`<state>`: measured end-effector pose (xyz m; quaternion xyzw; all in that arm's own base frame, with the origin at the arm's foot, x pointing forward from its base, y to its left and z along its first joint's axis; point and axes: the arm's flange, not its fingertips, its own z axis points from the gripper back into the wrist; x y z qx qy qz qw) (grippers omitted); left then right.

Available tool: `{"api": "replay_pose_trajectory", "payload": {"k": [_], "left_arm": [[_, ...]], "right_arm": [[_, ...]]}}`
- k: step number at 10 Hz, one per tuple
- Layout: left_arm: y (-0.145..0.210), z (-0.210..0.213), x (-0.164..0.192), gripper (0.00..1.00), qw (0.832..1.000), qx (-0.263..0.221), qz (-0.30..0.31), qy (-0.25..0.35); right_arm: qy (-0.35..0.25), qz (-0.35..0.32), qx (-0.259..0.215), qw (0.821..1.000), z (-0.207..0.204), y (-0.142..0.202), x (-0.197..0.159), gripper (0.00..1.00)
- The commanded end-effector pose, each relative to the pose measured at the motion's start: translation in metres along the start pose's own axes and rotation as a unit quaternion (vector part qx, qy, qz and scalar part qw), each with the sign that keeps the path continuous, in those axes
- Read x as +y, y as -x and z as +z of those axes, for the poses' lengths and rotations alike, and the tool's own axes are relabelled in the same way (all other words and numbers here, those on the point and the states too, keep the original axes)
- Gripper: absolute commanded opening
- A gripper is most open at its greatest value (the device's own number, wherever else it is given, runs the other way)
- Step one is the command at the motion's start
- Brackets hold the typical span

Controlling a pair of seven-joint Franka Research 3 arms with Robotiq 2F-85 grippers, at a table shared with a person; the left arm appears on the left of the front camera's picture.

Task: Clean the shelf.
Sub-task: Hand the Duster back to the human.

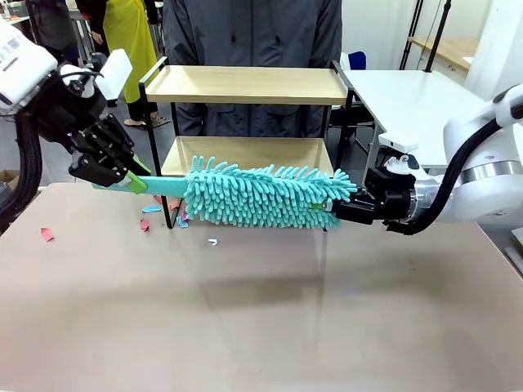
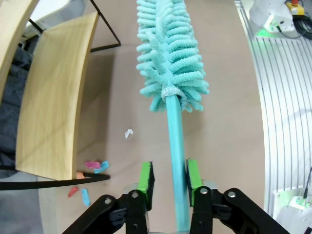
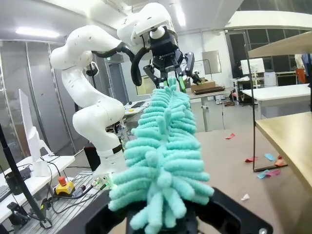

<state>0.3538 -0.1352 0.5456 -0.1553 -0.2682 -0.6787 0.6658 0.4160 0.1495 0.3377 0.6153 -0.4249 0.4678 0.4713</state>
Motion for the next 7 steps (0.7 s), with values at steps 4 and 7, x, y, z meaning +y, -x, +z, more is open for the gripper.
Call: {"api": "replay_pose_trajectory", "payload": {"k": [4,7], "left_arm": [[0.057,0.065,0.013,1.0,0.986,-0.159,0.046,-0.008],[0.136,0.1,0.012,1.0,0.965,-0.251,0.079,-0.013]], "right_arm": [[0.002,0.002,-0.002,1.0,0.0,-0.002,-0.001,0.0],[0.002,0.002,-0.002,1.0,0.0,-0.002,-0.001,0.0]]}}
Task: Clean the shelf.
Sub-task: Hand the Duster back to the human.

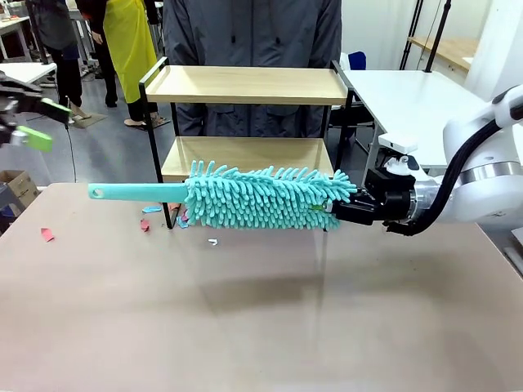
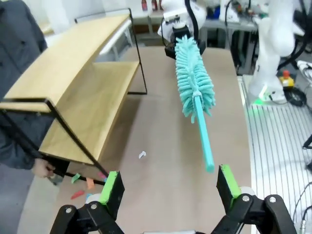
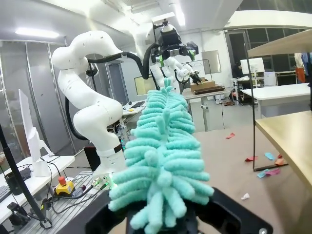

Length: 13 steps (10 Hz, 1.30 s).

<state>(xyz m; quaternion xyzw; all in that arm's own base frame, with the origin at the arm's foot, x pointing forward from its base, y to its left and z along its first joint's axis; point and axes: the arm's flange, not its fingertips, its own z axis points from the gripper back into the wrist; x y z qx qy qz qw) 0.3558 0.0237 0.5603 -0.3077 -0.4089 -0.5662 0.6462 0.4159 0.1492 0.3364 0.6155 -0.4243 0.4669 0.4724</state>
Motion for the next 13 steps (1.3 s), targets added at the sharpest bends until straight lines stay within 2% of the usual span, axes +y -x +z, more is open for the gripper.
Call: {"api": "replay_pose_trajectory", "payload": {"k": [1,2,3,4,7,9,11,13], "left_arm": [[0.025,0.018,0.004,1.0,0.999,-0.049,0.009,0.0],[0.031,0.031,0.003,1.0,0.998,-0.06,0.012,-0.015],[0.029,0.033,0.005,1.0,0.998,-0.055,0.01,0.0],[0.032,0.032,0.0,1.0,0.999,-0.04,0.017,-0.01],[0.032,0.032,0.0,1.0,0.999,-0.04,0.017,-0.01],[0.032,0.032,0.0,1.0,0.999,-0.04,0.017,-0.01],[0.032,0.032,0.0,1.0,0.999,-0.04,0.017,-0.01],[0.032,0.032,0.0,1.0,0.999,-0.04,0.017,-0.01]], "right_arm": [[0.001,0.004,-0.002,1.0,-0.001,-0.003,0.0,0.0],[0.001,0.004,-0.002,1.0,-0.001,-0.003,0.0,0.0],[0.001,0.004,-0.002,1.0,-0.001,-0.003,0.0,0.0],[0.0,0.0,0.0,1.0,0.0,0.0,0.0,0.16],[0.028,0.073,-0.014,0.997,-0.009,-0.099,0.033,0.16],[0.081,0.103,-0.005,0.991,-0.009,-0.17,0.056,0.16],[0.167,0.14,0.0,0.976,0.006,-0.242,0.084,0.16],[0.275,0.144,-0.039,0.95,0.036,-0.282,0.098,0.16]]}}
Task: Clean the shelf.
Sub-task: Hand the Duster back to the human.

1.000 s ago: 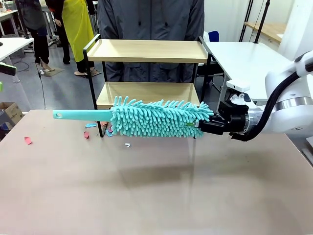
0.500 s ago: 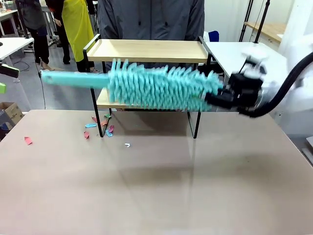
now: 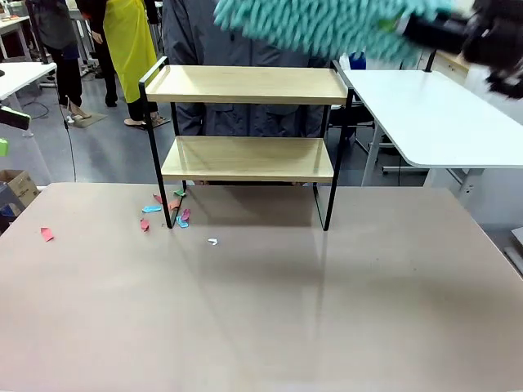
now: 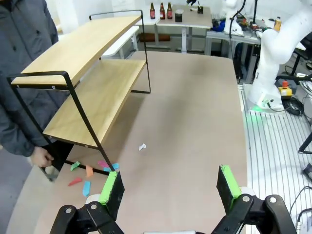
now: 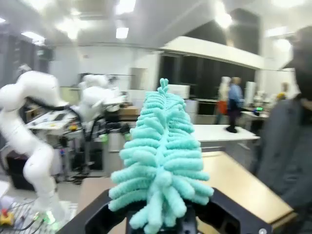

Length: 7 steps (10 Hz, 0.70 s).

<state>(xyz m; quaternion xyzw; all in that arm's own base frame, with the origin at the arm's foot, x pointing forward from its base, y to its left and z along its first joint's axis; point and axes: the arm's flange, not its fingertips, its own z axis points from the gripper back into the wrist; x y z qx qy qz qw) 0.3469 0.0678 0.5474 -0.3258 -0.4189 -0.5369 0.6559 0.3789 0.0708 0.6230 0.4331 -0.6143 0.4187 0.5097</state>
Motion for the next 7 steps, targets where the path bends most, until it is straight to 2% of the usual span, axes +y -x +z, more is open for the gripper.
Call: {"api": "replay_pose_trajectory", "payload": {"k": [1,3,5,7], "left_arm": [[-0.001,-0.001,0.002,1.0,1.0,-0.018,-0.011,0.0],[-0.001,-0.001,0.002,1.0,1.0,-0.018,-0.011,0.0],[-0.001,-0.001,0.002,1.0,1.0,-0.018,-0.011,0.0],[-0.001,-0.001,0.002,1.0,1.0,-0.018,-0.011,0.0]], "right_arm": [[0.113,-0.002,-0.022,0.993,0.014,-0.013,-0.01,0.16],[0.238,0.004,-0.041,0.97,0.061,-0.021,-0.019,0.16],[0.328,-0.019,-0.039,0.944,0.101,-0.003,-0.031,0.16],[0.402,-0.04,-0.02,0.915,0.141,0.031,-0.036,0.16]]}}
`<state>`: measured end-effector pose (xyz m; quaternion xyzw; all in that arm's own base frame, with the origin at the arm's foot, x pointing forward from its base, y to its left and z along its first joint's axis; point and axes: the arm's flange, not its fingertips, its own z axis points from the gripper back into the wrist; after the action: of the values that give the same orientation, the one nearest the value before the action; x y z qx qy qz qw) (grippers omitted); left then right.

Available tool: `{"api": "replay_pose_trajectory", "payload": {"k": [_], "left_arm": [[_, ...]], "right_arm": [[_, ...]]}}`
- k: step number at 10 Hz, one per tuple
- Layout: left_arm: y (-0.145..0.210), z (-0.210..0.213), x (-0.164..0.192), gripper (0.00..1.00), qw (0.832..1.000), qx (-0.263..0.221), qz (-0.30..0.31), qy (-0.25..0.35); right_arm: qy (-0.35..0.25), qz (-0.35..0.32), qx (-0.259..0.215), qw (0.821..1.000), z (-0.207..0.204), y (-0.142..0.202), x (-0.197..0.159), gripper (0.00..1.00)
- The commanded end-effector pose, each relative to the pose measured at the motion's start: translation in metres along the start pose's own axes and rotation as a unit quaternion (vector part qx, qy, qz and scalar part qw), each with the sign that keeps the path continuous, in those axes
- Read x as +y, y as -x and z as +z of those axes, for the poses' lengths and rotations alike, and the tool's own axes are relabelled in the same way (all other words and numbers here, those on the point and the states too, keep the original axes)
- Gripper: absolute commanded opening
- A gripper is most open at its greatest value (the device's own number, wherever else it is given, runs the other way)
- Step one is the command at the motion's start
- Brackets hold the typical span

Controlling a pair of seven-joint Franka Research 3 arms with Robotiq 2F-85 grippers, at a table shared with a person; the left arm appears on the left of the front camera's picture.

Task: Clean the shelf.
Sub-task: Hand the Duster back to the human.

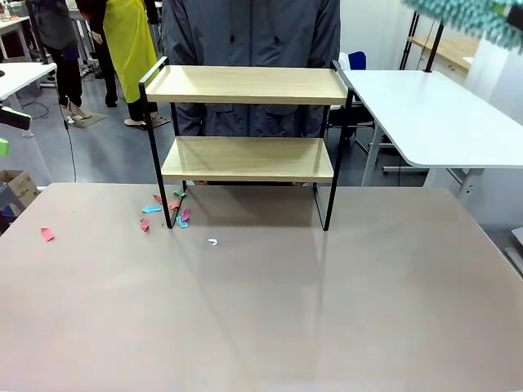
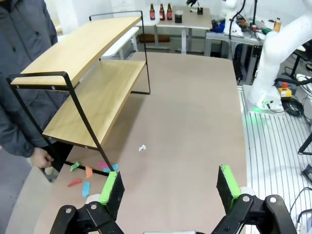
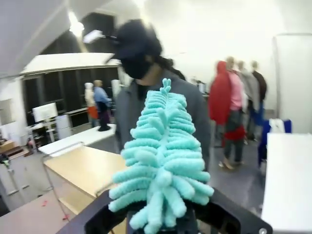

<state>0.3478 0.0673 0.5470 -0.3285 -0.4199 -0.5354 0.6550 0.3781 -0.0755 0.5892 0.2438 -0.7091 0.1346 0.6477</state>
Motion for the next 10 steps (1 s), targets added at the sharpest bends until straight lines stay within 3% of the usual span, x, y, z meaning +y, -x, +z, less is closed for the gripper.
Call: {"api": "replay_pose_trajectory", "payload": {"k": [1,6,8,10], "left_arm": [[-0.001,0.0,0.001,1.0,1.0,-0.016,-0.012,-0.001],[-0.001,0.0,0.001,1.0,1.0,-0.016,-0.012,-0.001],[-0.001,0.0,0.001,1.0,1.0,-0.016,-0.012,-0.001],[-0.001,0.0,0.001,1.0,1.0,-0.016,-0.012,-0.001]], "right_arm": [[0.062,-0.006,-0.003,0.998,0.009,0.031,-0.011,0.16],[0.125,-0.044,0.058,0.99,0.047,0.151,-0.042,0.16],[0.134,-0.04,0.061,0.988,0.058,0.179,-0.041,0.16],[0.117,-0.042,0.03,0.992,0.062,0.184,-0.035,0.16]]}}
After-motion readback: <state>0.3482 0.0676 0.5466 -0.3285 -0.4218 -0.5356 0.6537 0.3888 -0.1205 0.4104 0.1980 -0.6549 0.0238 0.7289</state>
